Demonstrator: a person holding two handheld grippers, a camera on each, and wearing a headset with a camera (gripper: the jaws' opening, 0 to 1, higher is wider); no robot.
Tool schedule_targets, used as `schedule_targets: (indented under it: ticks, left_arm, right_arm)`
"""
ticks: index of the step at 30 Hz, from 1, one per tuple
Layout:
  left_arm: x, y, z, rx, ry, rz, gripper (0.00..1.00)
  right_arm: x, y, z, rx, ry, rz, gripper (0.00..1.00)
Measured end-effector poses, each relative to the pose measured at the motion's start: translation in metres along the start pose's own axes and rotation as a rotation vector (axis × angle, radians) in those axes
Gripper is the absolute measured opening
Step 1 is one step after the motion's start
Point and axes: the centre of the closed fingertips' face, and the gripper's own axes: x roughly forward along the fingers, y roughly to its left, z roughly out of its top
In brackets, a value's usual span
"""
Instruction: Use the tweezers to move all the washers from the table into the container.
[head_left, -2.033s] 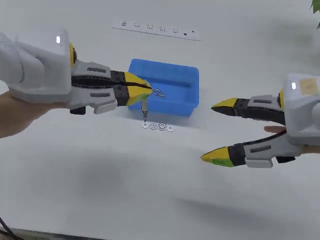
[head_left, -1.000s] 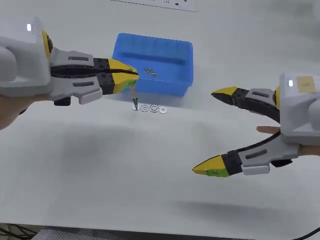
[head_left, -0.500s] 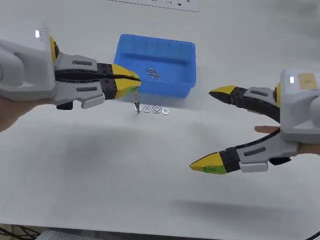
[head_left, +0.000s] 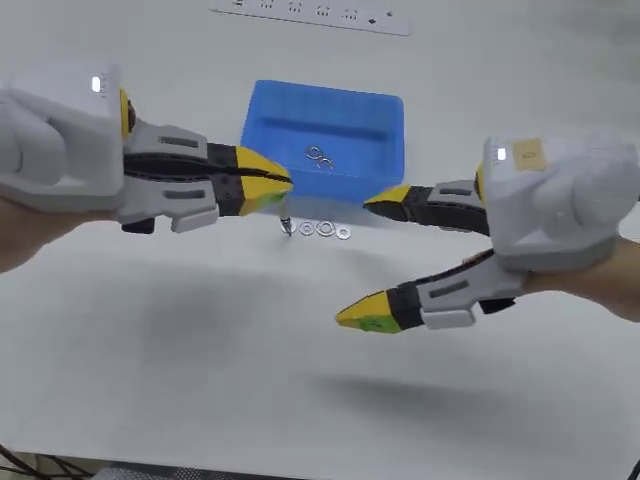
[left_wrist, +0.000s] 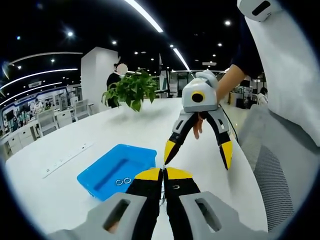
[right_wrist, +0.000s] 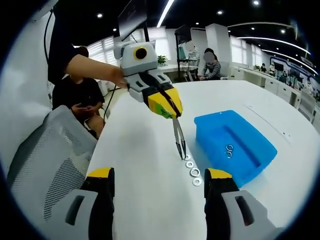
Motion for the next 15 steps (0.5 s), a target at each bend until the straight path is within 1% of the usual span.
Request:
schedule_targets:
  ticks: [2, 4, 5, 7, 8, 10, 15]
  left_arm:
    - [0.001, 0.000, 0.000, -0.002, 0.001, -0.004, 0.05]
    - [0.001, 0.001, 0.000, -0.006, 0.001, -0.007, 0.05]
    - [0.002, 0.001, 0.000, -0.003, 0.004, -0.009, 0.05]
    - [0.002, 0.000, 0.000, 0.001, 0.008, -0.012, 0.05]
    - [0.002, 0.001, 0.000, 0.010, 0.010, -0.012, 0.05]
    - [0.002, 0.000, 0.000, 0.009, 0.012, -0.017, 0.05]
    - [0.003, 0.000, 0.000, 0.003, 0.013, -0.017, 0.05]
  right_arm:
    - [0.008, -0.004, 0.002, -0.004, 0.009, -0.002, 0.69]
    - [0.015, -0.009, 0.003, -0.011, 0.011, -0.004, 0.61]
    - [0.018, -0.012, 0.003, -0.016, 0.016, -0.004, 0.58]
    - [0.025, -0.018, 0.004, -0.036, 0.026, -0.015, 0.55]
    - [0.029, -0.020, 0.005, -0.037, 0.027, -0.012, 0.54]
    - [0.035, -0.023, 0.005, -0.027, 0.029, -0.007, 0.51]
    - [0.047, -0.030, 0.007, -0.042, 0.035, 0.003, 0.42]
